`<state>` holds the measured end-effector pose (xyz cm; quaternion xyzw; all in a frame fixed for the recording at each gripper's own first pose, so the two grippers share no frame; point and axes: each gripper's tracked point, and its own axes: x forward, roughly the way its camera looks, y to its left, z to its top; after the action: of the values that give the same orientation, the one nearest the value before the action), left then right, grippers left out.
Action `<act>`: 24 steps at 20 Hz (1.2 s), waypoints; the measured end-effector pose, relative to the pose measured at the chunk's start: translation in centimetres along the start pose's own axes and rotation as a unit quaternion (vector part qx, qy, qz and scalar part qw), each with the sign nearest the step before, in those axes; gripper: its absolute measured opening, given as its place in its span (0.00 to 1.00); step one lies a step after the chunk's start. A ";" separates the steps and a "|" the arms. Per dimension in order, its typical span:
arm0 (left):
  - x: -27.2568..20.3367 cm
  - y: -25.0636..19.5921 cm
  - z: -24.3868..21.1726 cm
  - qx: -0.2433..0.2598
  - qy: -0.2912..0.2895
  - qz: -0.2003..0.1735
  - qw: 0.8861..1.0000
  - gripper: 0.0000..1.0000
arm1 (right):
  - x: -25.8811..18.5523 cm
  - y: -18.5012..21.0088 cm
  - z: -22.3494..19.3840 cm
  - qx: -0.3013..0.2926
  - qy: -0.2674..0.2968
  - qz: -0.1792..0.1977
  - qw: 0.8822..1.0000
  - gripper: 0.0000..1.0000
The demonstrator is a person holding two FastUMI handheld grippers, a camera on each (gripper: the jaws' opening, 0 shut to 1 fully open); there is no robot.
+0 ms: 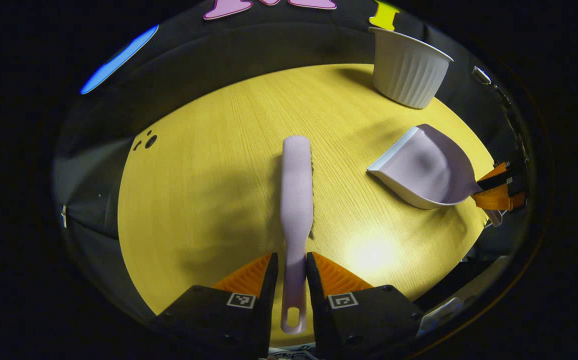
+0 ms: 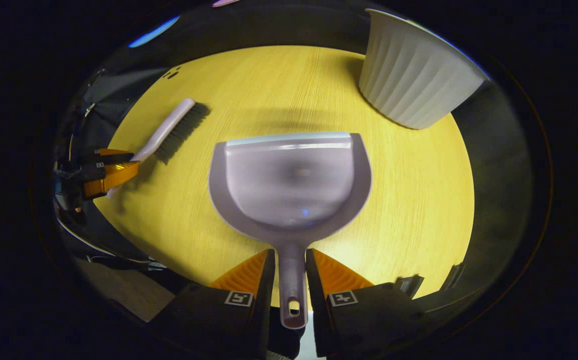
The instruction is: Pick up the small broom and dustpan from the desktop, sweep the trash into the dustpan with the broom, and then empty the trash into the garbage bin.
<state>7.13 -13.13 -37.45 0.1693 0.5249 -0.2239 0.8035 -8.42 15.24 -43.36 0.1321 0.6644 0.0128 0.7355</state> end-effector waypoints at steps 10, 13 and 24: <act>-9.7 -0.9 8.1 -0.023 -0.215 -0.019 0.976 0.34 | -10.3 2.2 7.6 0.023 -0.255 -0.023 0.966 0.36; -13.0 -1.8 10.8 -0.022 -0.288 -0.031 0.957 0.38 | -14.1 2.8 9.8 0.009 -0.323 -0.039 0.945 0.36; -25.0 -4.2 17.3 -0.071 -0.448 0.015 0.891 0.38 | -25.9 1.4 15.4 -0.063 -0.496 -0.030 0.866 0.35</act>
<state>9.50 -20.88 -7.84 0.0020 0.1212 -0.2260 0.9665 3.88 8.86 -16.54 0.0547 0.2138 -0.0347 0.9747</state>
